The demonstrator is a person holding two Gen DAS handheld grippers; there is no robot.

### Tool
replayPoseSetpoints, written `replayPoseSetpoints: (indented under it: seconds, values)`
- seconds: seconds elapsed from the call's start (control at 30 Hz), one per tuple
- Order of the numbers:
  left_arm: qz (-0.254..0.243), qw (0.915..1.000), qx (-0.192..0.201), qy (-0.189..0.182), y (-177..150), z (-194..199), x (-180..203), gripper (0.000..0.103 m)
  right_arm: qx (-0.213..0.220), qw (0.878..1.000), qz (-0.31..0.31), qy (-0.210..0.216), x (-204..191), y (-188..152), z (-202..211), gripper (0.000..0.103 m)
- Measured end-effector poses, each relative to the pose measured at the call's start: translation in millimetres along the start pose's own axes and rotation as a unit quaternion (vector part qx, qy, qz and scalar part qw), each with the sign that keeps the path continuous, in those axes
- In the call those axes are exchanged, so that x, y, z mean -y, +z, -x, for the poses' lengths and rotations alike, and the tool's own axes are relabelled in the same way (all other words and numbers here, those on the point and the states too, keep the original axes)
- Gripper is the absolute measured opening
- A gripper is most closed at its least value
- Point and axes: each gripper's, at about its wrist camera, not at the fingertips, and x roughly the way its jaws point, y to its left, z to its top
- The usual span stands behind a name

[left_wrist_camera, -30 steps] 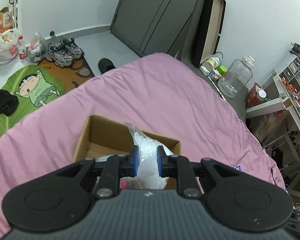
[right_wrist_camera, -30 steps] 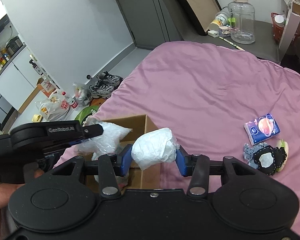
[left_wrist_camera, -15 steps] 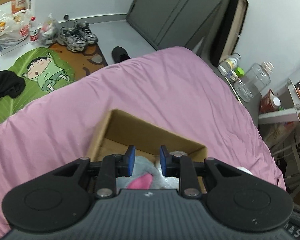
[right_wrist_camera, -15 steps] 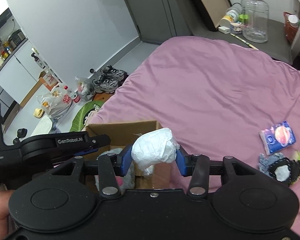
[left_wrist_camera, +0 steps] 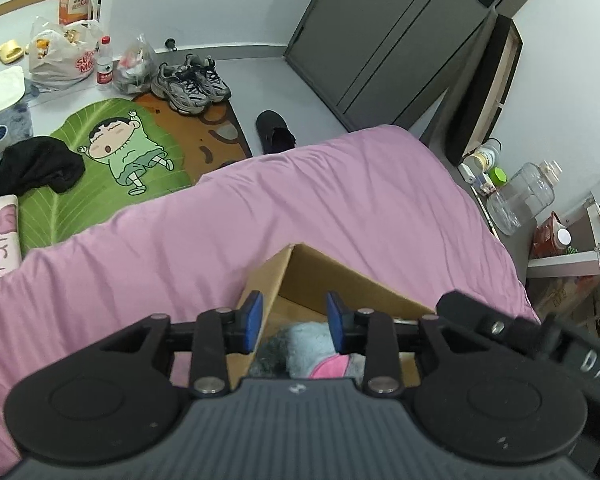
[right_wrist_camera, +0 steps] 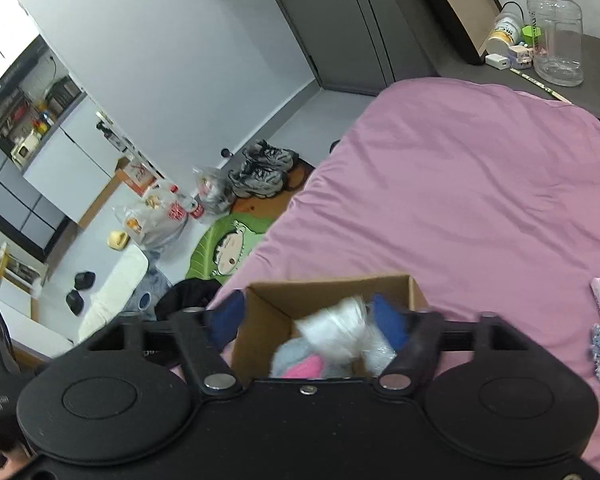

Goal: Organize soft objects
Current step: 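Drop the stuffing bag into the box with the left gripper while the right gripper lowers the tissue in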

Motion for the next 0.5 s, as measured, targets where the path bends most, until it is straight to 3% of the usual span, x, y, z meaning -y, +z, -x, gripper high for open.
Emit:
replayPoseSetpoints:
  seconds: [0.07, 0.2, 0.5]
  values:
    - [-0.007, 1.0000, 0.000, 0.000, -0.5, 4.3, 1.4, 0.038, 0.002, 1.000, 0.004, -0.004, -1.6, -0.2, 4.2, 0.076]
    - [-0.008, 1.0000, 0.003, 0.000, -2.4, 14.3, 1.3, 0.055, -0.001, 1.000, 0.010, -0.012, -1.9, -6.6, 15.8, 0.076]
    - [-0.043, 0.9990, 0.012, -0.004, -17.3, 45.0, 13.4, 0.075, 0.003, 0.999, -0.003, -0.035, 10.7, -29.1, 48.8, 0.076]
